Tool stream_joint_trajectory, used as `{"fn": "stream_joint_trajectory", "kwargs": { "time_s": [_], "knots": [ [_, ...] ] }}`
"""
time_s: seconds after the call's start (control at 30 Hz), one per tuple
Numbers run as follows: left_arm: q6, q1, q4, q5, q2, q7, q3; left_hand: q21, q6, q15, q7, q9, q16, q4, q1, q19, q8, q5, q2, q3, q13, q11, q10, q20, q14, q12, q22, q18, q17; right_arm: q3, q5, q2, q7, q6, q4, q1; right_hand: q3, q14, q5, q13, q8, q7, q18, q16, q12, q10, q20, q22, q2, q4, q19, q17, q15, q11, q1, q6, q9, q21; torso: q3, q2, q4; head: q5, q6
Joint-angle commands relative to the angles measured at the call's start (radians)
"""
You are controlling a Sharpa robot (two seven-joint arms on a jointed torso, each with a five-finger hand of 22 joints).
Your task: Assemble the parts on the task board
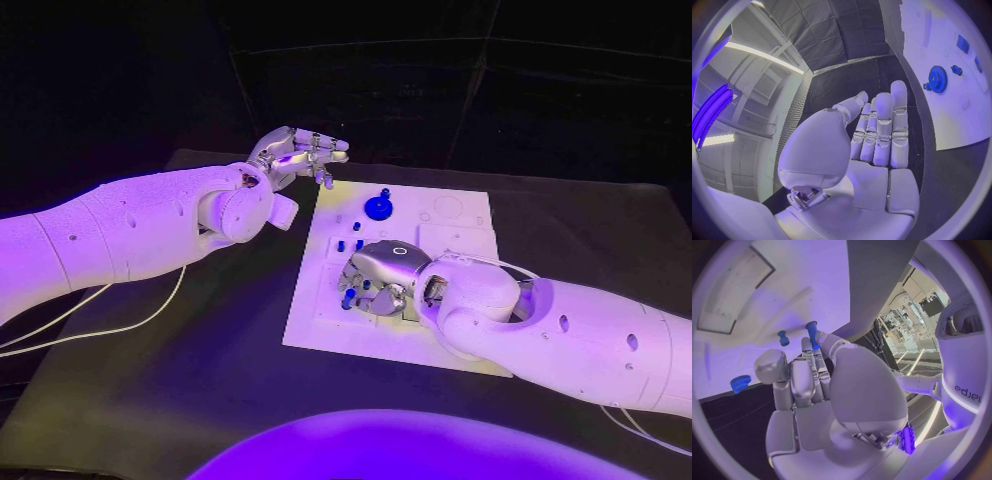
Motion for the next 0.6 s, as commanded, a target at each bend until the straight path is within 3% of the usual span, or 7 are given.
{"fn": "stream_joint_trajectory", "kwargs": {
  "time_s": [0.03, 0.27, 0.6],
  "knots": [
    [0.009, 0.002, 0.003, 0.004, -0.001, 0.004, 0.001, -0.005, -0.002, -0.001, 0.002, -0.001, -0.001, 0.000, 0.002, -0.007, 0.004, 0.003, 0.007, -0.006, 0.001, -0.002, -0.005, 0.002, -0.008, 0.003, -0.001, 0.014, -0.001, 0.000, -0.005, 0.002, -0.002, -0.014, 0.002, 0.001, 0.000, 0.027, 0.007, 0.001, -0.006, 0.001, -0.001, 0.003, -0.007, 0.000, 0.006, 0.001, -0.001, 0.004, -0.002, 0.000, 0.004, 0.006, -0.010, -0.013, 0.000, 0.001, 0.0006, 0.000, 0.0002, 0.002, 0.000],
    [0.010, 0.002, 0.002, 0.004, -0.001, 0.003, 0.001, -0.005, -0.002, -0.001, 0.002, -0.001, -0.001, 0.000, 0.002, -0.007, 0.004, 0.003, 0.007, -0.006, 0.001, -0.002, -0.005, 0.002, -0.008, 0.003, -0.001, 0.014, -0.001, 0.000, 0.004, 0.003, 0.001, -0.025, 0.002, 0.001, -0.002, 0.026, 0.007, -0.001, -0.006, -0.001, 0.000, 0.002, -0.019, -0.014, 0.007, -0.001, -0.006, 0.005, -0.004, -0.002, 0.005, 0.007, -0.016, -0.049, 0.000, 0.000, -0.0001, 0.000, 0.0002, 0.003, -0.001],
    [0.013, 0.002, 0.001, 0.004, -0.001, 0.000, 0.001, -0.005, -0.002, -0.001, 0.002, -0.001, -0.001, 0.000, 0.002, -0.007, 0.004, 0.003, 0.007, -0.006, 0.001, -0.002, -0.005, 0.002, -0.008, 0.003, -0.001, 0.014, -0.001, 0.000, 0.018, -0.001, 0.003, -0.023, 0.007, 0.001, -0.003, 0.026, 0.007, 0.000, -0.006, -0.001, 0.000, 0.003, -0.019, -0.013, 0.007, 0.000, -0.007, 0.005, -0.003, -0.002, 0.005, 0.006, -0.017, -0.054, 0.000, 0.001, 0.0004, 0.000, -0.0001, 0.003, -0.002]
  ]
}}
